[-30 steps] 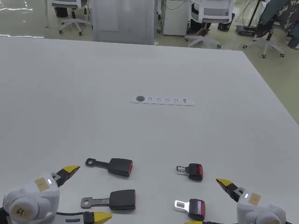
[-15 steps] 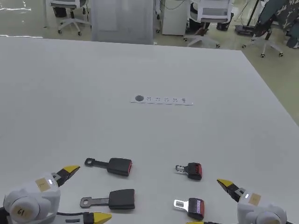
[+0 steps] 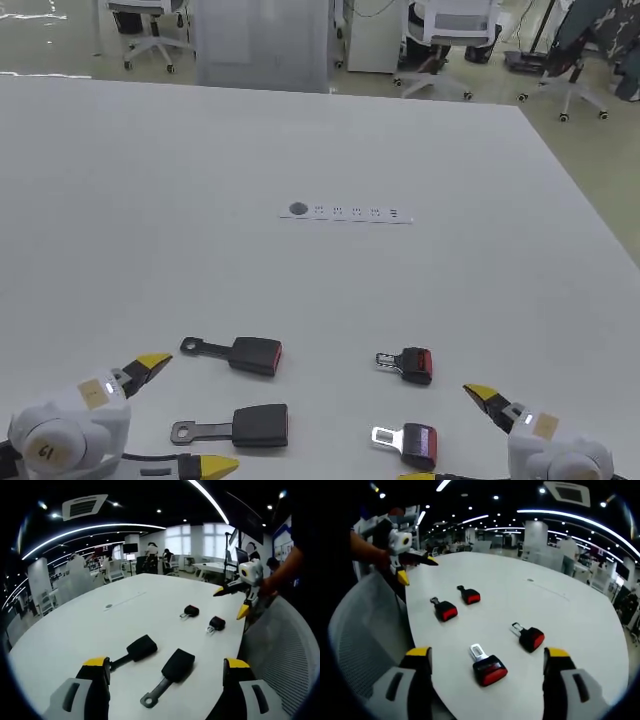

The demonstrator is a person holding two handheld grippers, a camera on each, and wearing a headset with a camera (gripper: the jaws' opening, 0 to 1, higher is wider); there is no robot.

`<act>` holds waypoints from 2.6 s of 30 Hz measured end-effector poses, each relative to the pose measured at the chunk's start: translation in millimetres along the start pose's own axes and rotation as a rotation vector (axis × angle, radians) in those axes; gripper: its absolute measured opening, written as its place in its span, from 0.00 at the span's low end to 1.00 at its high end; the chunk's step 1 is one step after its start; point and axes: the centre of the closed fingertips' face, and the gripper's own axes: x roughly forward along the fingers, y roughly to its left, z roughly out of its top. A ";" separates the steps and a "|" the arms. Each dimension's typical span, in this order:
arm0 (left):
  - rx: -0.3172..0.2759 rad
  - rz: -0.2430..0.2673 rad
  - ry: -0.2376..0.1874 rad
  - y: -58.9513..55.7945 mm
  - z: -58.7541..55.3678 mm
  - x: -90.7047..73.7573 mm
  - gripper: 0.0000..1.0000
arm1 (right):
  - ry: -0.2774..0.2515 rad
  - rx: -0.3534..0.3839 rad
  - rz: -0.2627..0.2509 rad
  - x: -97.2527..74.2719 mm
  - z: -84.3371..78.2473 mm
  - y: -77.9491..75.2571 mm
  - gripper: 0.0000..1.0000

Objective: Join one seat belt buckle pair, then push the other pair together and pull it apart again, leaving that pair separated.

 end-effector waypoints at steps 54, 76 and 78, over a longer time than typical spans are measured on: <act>0.232 -0.319 0.291 -18.5 -67.0 89.1 0.61 | 0.277 -0.088 0.318 36.4 -60.9 4.5 0.65; 0.394 -0.515 0.380 -24.9 -85.0 100.2 0.35 | 0.312 -0.204 0.466 39.9 -65.3 0.2 0.35; 0.401 -0.520 0.382 -24.7 -85.1 100.5 0.34 | 0.310 -0.219 0.480 39.9 -65.4 -0.5 0.35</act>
